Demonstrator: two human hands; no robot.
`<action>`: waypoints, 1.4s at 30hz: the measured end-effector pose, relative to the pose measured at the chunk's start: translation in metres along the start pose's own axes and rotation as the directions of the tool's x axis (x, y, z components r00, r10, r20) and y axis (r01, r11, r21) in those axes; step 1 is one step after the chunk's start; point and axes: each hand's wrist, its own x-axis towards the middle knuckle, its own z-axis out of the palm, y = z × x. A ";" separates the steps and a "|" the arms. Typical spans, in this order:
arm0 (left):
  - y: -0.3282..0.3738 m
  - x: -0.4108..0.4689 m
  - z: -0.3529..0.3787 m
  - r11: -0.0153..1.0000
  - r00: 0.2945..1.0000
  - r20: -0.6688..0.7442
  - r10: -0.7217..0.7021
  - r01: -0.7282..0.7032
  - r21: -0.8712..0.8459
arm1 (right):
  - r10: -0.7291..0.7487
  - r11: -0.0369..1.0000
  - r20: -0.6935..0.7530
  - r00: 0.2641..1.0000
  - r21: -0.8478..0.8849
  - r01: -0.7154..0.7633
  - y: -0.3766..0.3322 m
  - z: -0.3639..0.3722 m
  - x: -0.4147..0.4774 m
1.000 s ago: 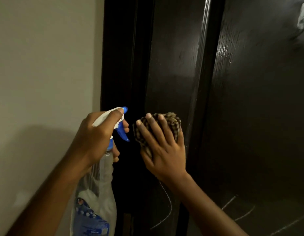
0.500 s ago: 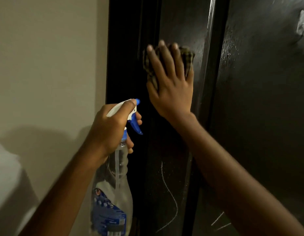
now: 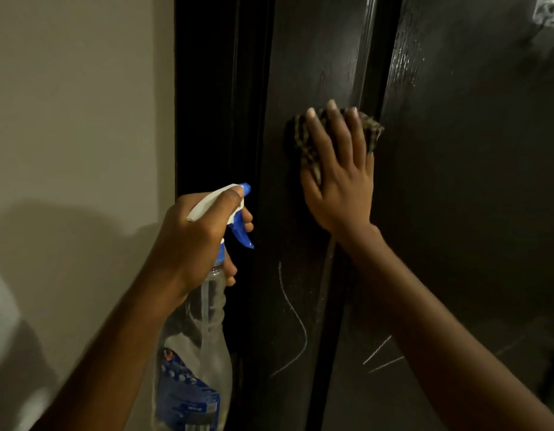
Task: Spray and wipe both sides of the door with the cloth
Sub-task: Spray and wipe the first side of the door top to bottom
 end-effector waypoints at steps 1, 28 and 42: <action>-0.001 -0.002 0.003 1.000 1.000 0.005 -0.011 0.011 -0.003 | 0.018 1.000 -0.007 1.000 0.023 -0.018 0.001 0.000 0.005; 0.016 0.015 0.035 0.998 0.998 0.037 0.057 -0.057 -0.014 | 0.105 0.990 -0.099 0.990 0.102 -0.095 0.010 -0.008 0.006; 0.004 0.030 0.033 0.995 0.989 0.108 0.099 -0.098 -0.012 | 0.150 0.988 -0.023 0.988 -0.040 -0.151 0.026 0.001 -0.081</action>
